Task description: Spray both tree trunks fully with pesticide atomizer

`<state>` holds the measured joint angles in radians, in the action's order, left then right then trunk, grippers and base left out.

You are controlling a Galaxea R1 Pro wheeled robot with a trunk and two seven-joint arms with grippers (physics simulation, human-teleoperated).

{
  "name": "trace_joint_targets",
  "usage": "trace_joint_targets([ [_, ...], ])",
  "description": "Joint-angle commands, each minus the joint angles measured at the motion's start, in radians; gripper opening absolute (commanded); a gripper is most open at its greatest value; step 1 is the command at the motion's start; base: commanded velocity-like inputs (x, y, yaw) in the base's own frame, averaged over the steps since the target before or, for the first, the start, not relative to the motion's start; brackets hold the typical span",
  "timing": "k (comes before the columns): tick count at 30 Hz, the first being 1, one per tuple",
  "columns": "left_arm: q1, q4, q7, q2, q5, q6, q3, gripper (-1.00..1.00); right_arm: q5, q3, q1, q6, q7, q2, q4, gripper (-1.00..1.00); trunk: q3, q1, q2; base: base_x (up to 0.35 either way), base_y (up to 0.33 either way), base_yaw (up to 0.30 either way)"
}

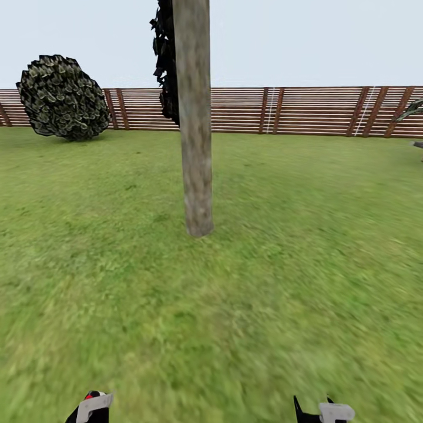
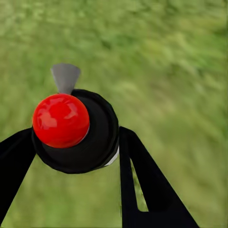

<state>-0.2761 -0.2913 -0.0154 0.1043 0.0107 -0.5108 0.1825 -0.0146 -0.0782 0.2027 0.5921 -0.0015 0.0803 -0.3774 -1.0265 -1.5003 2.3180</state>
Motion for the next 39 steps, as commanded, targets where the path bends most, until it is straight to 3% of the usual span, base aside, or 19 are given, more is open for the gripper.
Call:
trace_joint_targets([
  [1,0.0,0.0,0.0,0.0,0.0,0.0,0.0,-1.0,0.0,0.0,0.0,0.0,0.0,0.0,0.0,1.0,0.0,0.0,0.0,0.338,0.0,0.0],
  [39,0.0,0.0,0.0,0.0,0.0,0.0,0.0,-1.0,0.001,0.0,0.0,0.0,0.0,0.0,0.001,1.0,0.0,0.0,0.0,0.338,0.0,0.0],
])
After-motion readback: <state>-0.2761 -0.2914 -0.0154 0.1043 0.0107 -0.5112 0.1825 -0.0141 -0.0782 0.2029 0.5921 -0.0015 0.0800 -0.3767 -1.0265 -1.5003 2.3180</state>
